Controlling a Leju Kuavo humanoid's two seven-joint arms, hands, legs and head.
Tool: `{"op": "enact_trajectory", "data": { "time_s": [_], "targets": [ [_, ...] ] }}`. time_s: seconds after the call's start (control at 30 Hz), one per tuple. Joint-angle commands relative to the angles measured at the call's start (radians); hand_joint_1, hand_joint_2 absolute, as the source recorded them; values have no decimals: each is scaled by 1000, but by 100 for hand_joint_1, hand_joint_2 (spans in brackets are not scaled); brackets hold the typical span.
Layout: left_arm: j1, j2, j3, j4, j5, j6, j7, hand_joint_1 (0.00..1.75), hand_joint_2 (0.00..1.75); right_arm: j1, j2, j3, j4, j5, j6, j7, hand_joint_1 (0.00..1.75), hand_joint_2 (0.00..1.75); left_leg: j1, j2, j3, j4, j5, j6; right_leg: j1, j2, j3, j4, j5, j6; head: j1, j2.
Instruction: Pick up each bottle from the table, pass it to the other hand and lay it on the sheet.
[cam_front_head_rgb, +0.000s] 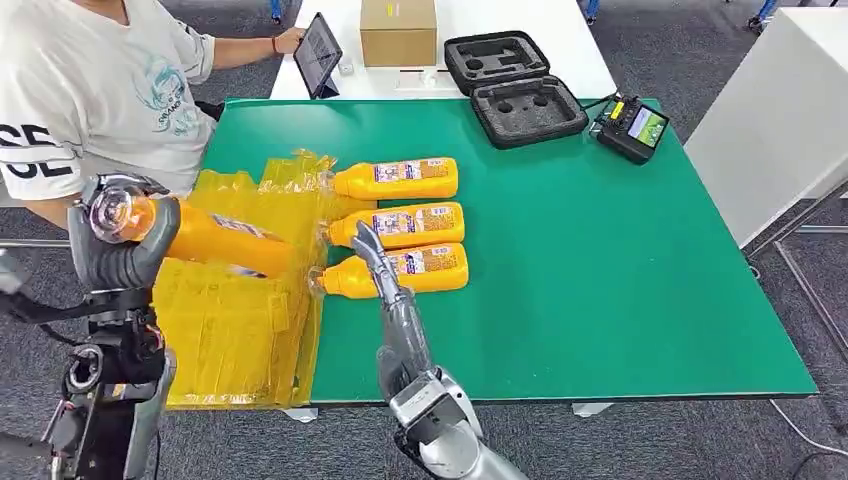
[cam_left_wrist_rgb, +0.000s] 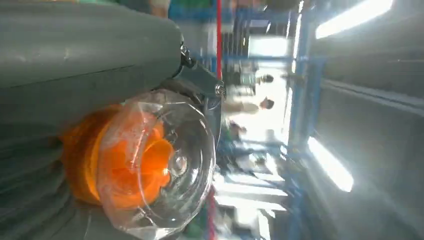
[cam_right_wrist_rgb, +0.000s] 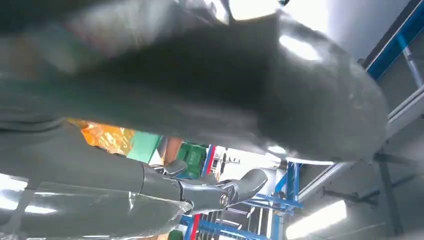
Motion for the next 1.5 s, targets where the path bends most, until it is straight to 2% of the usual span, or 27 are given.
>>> {"op": "enact_trajectory", "data": {
  "time_s": [0.03,0.13,0.27,0.3,0.43,0.67,0.87,1.1,1.27,1.5],
  "targets": [
    [-140,55,-84,205,-267,134,-19,175,175,-6,-8,-33,4,0,7,1,0,0,1,-3,3,-1,0,-1,0,-2,3,0,-1,-1,0,0],
    [-208,93,-145,325,-605,242,31,175,175,-3,-7,-40,-6,5,22,1,0,0,1,-5,2,-1,0,-1,0,-5,3,0,-2,-1,0,0],
    [-214,93,-146,336,-624,239,38,175,175,-3,-7,-41,-7,7,25,1,0,0,1,-4,4,0,-1,-1,1,-3,5,0,-2,-1,0,0],
    [-224,113,-172,364,-727,240,65,175,175,-3,-8,-39,-12,13,26,1,0,0,1,-3,3,0,-1,-1,1,-2,4,0,-2,-1,0,0],
    [-248,142,-196,437,-826,189,94,175,175,-3,-8,-33,-19,16,52,1,0,0,1,-3,5,0,-1,-1,1,-2,6,0,-3,-1,0,0],
    [-258,183,-220,506,-1025,187,161,175,175,-8,4,-33,-11,19,79,1,0,0,1,-1,4,0,-1,-1,1,0,4,0,-2,-1,0,0],
    [-252,214,-237,572,-1089,87,186,175,175,-3,8,-39,-8,20,99,1,0,0,1,0,4,-1,-1,-1,1,1,4,0,-1,-1,0,0],
    [-282,259,-317,643,-1190,-69,200,175,175,-16,24,-49,22,17,136,1,0,0,1,-1,6,0,-2,-2,1,1,5,0,-2,-1,0,0],
    [-312,241,-345,699,-1182,-138,174,175,175,-14,27,-54,28,18,140,1,0,0,1,-2,2,0,0,-1,1,-1,2,0,-1,-1,0,0],
    [-312,233,-350,703,-1181,-141,172,175,175,-11,26,-54,30,18,140,1,0,0,1,-2,4,0,-1,-1,1,-1,4,0,-2,-1,0,0]
  ]
}}
